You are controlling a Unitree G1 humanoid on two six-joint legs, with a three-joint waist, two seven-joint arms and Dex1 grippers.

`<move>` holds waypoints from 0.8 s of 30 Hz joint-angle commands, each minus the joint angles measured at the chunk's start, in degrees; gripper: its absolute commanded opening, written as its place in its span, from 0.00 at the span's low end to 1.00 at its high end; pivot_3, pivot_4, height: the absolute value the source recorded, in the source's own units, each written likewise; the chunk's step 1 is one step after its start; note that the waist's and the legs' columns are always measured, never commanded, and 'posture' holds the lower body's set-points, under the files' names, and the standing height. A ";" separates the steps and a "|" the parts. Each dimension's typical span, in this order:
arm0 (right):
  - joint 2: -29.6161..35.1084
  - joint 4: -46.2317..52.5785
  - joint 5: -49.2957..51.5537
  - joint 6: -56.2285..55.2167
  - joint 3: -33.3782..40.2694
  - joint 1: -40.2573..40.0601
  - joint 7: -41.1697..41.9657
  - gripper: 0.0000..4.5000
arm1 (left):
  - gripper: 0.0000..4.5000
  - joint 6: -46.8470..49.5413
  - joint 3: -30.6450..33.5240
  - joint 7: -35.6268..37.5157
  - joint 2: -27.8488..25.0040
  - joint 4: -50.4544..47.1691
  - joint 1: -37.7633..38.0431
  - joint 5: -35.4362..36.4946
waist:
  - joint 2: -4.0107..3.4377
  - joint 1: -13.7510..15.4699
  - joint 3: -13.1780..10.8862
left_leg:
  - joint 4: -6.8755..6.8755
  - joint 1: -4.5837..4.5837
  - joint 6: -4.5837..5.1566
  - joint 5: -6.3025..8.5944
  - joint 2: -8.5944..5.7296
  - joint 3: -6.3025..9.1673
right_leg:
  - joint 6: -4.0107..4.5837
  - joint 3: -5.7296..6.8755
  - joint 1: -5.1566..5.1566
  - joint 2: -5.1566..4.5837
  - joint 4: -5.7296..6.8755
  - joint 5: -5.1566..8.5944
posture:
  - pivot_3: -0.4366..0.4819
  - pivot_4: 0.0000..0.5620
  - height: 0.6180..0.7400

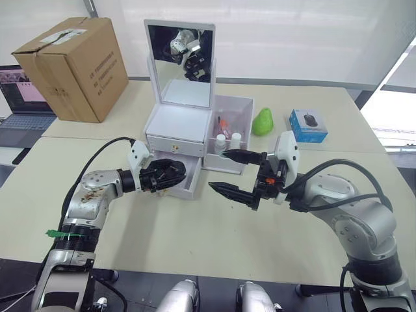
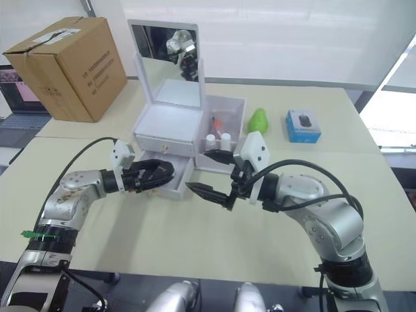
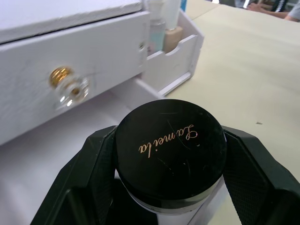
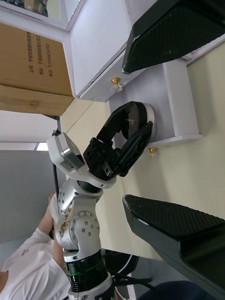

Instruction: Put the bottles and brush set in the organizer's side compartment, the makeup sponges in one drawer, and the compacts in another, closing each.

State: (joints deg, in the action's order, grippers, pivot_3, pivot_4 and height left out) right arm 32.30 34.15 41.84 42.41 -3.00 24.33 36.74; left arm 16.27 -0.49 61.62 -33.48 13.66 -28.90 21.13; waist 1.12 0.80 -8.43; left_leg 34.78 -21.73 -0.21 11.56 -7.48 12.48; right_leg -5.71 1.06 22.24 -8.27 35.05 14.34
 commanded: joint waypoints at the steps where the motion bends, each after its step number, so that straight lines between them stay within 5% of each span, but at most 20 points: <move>1: 0.18 2.40 1.12 0.08 1.26 -0.10 -0.38 1.00 | 0.65 -0.56 0.42 0.80 -0.31 0.13 -1.14 -0.25 | 0.01 -0.10 0.00 | 0.00 0.02 0.00 0.00 0.05 -0.08 | -0.01 -0.10 0.01 0.04 0.00 -0.01 | 0.48 0.27 0.97; 8: 0.24 2.44 0.88 -0.21 1.31 -0.35 -0.82 1.00 | 0.65 0.09 0.52 1.20 0.26 0.28 -1.67 -0.31 | 0.03 -0.10 0.00 | 0.04 0.13 0.01 0.00 0.39 -0.24 | 0.04 -0.41 0.04 0.46 -0.04 -0.07 | 0.48 0.27 0.97; 13: 0.27 2.17 0.51 -0.53 1.32 -0.29 -0.78 1.00 | 1.00 1.11 0.79 0.64 0.31 0.09 -2.00 -0.45 | 0.05 -0.09 0.01 | 0.05 0.13 0.01 0.00 0.39 -0.32 | 0.18 -0.48 0.05 0.48 -0.08 -0.16 | 0.48 0.27 0.97; 20: 0.17 1.93 0.22 -0.88 1.21 -0.41 -0.62 1.00 | 1.00 3.72 4.59 0.93 -2.34 -3.36 -1.75 2.36 | 0.08 -0.10 0.01 | 0.05 0.13 0.01 0.00 0.43 -0.37 | 0.20 -0.54 0.09 0.52 -0.07 -0.17 | 0.48 0.27 0.97; 24: 0.68 2.03 0.05 -1.06 1.83 -1.11 -0.56 1.00 | 1.00 9.65 11.75 2.54 -8.46 -9.67 2.26 8.24 | 0.18 -0.52 0.01 | 0.05 0.14 0.01 0.00 0.56 -0.36 | 0.24 -0.68 0.20 0.71 -0.06 -0.19 | 0.48 0.27 0.97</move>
State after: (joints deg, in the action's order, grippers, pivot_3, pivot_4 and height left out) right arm 32.42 34.37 41.75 42.36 -2.91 23.46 36.09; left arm 24.08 7.12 63.09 -39.51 7.60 -27.77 26.50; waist 1.31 0.28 -8.42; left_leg 34.80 -21.55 -0.20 11.56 -6.91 12.12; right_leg -5.45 0.33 22.48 -7.53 35.01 14.13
